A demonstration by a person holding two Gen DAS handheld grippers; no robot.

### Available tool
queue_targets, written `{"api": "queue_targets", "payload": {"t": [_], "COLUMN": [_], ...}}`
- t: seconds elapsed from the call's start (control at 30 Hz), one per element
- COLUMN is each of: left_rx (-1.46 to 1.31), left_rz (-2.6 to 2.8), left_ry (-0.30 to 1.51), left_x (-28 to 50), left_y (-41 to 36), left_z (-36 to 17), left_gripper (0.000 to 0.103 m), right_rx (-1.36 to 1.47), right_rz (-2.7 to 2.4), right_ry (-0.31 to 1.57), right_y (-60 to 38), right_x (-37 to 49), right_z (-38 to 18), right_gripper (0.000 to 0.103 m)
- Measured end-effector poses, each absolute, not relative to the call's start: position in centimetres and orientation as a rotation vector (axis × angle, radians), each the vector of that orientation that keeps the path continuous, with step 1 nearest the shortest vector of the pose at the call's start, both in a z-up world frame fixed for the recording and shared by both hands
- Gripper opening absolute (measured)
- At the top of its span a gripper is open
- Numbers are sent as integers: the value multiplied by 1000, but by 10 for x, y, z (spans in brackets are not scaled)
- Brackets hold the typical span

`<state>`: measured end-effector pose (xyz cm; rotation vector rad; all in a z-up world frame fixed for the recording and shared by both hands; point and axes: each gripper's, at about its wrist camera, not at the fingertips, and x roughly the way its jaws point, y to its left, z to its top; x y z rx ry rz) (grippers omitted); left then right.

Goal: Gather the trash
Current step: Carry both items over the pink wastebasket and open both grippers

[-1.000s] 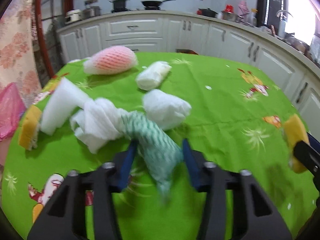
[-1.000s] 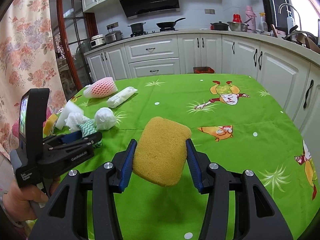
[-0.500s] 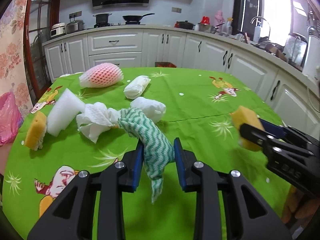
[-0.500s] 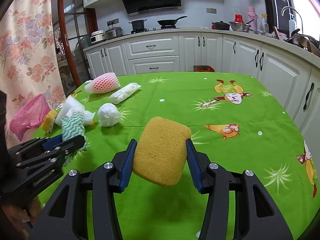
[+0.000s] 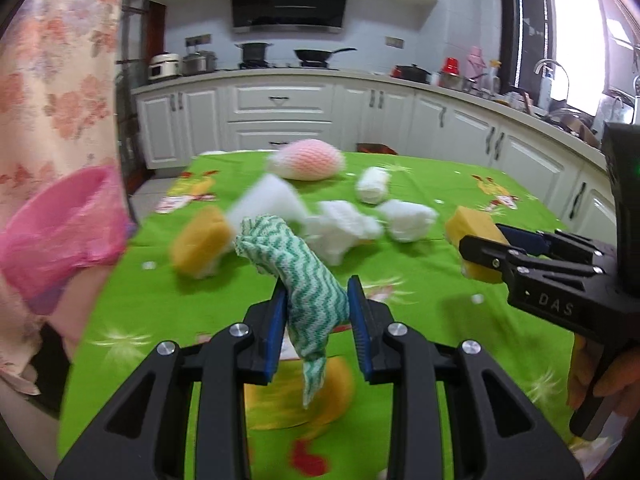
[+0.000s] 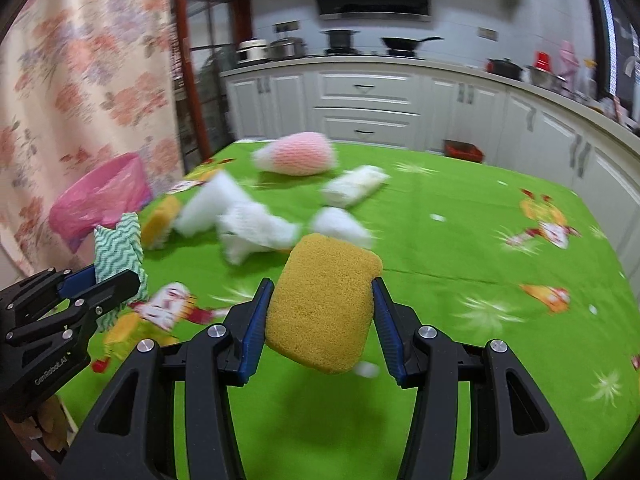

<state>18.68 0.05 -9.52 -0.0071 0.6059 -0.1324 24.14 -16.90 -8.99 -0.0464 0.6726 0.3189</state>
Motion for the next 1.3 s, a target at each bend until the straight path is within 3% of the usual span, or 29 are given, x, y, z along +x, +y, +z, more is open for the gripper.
{"api": "queue_targets", "payload": {"t": [0.5,0.77,1.13,1.23,1.27,1.3], "left_rx": [-21,-14,-65,-68,-68,-69], "left_rz": [110,192,263,276,280,294], "left_ry": [548,531,566,573,573,571], "left_x": [173,204,258,268,270,272], "left_y": [154,239,320,331,333,336], "left_z": [-59,-37,-47,-51,-53,-54], "left_gripper": [29,30,32,34,36,43], "right_rx": [-168,-166,-196,-199,-199,-200], "right_rz": [645,791,921,939,948,952], "right_ry": [642,619,595,599,603,603], "right_y": [1,89,179,187,190,192], "right_x": [273,313,357,364,367,368], "right_z": [-66,-45,-38,-43,-45,-47], "right_gripper": [47,48,49,53,57,68]}}
